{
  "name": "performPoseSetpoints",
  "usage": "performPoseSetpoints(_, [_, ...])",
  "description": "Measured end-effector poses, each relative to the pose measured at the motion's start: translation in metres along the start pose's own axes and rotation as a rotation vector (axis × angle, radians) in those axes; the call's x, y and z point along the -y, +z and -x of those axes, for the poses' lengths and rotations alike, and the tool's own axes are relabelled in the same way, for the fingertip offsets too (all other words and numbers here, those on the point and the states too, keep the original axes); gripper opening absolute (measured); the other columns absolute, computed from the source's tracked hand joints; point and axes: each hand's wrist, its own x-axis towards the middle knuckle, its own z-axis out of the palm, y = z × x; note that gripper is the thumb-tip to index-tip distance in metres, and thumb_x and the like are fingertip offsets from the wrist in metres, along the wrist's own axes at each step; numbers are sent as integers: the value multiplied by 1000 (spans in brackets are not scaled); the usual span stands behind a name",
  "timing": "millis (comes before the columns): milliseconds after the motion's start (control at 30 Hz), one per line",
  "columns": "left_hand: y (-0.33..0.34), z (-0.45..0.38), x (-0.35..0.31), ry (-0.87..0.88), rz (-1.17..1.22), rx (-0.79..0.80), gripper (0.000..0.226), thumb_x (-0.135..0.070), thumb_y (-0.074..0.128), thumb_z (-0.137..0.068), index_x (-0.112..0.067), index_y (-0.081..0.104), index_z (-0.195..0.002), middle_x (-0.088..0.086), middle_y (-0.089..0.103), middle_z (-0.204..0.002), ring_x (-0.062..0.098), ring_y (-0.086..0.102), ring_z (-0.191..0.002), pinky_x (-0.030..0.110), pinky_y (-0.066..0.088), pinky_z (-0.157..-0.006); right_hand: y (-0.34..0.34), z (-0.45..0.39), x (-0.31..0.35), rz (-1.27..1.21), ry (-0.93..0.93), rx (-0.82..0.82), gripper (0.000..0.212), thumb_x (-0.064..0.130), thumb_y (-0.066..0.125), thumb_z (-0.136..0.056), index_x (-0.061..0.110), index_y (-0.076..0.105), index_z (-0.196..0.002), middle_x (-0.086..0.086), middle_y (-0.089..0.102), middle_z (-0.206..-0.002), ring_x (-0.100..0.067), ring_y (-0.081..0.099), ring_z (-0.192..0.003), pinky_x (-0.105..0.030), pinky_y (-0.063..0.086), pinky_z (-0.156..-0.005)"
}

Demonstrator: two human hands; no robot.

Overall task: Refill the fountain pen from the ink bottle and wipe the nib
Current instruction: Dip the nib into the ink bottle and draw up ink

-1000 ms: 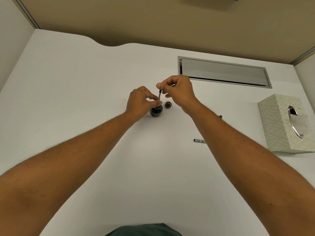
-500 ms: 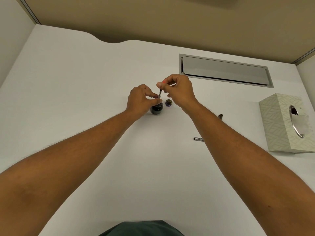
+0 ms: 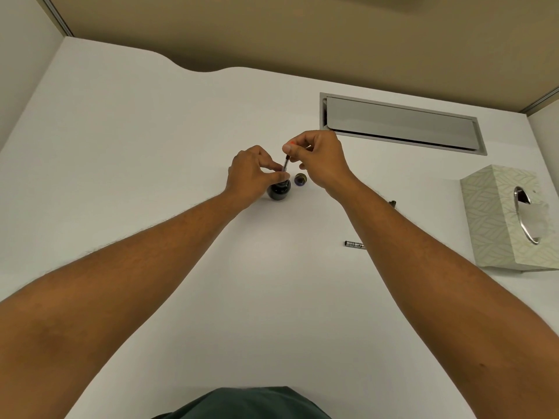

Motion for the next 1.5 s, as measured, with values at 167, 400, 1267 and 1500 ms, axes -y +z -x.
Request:
performPoseSetpoints(167, [0,3,0,-3,13,-3,25,-35,93,-76,-20,86,-95,-15,59,-87,15,63,-96,44,49,-87,4,2,1,4,32,-52,24,35,88,-84,14,77,-81,-2,78,-78,-30,75,-81,-52,65,-74])
performPoseSetpoints(400, [-3,2,-2,-19,16,25,33,-40,94,-75,-23,83,-101,-13,69,-105,3,62,-98,13,42,-76,9,5,3,1,35,-42,25,33,88,-83,11,76,-80,-5,77,-79,-28,77,-76,-59,63,-63])
performPoseSetpoints(1267, [4,8,2,10,55,-10,19,-32,92,-77,-21,86,-91,-6,74,-95,16,71,-98,38,52,-89,6,12,-3,42,-11,-19,26,34,88,-84,11,76,-81,-1,77,-79,-19,70,-68,-40,61,-66])
performPoseSetpoints(1500, [2,7,4,8,82,-6,18,-32,91,-78,-21,86,-92,-14,69,-90,3,66,-88,19,44,-77,-6,9,-5,-37,2,165,9,18,76,-95,13,82,-100,-8,80,-98,-31,77,-91,-60,62,-78])
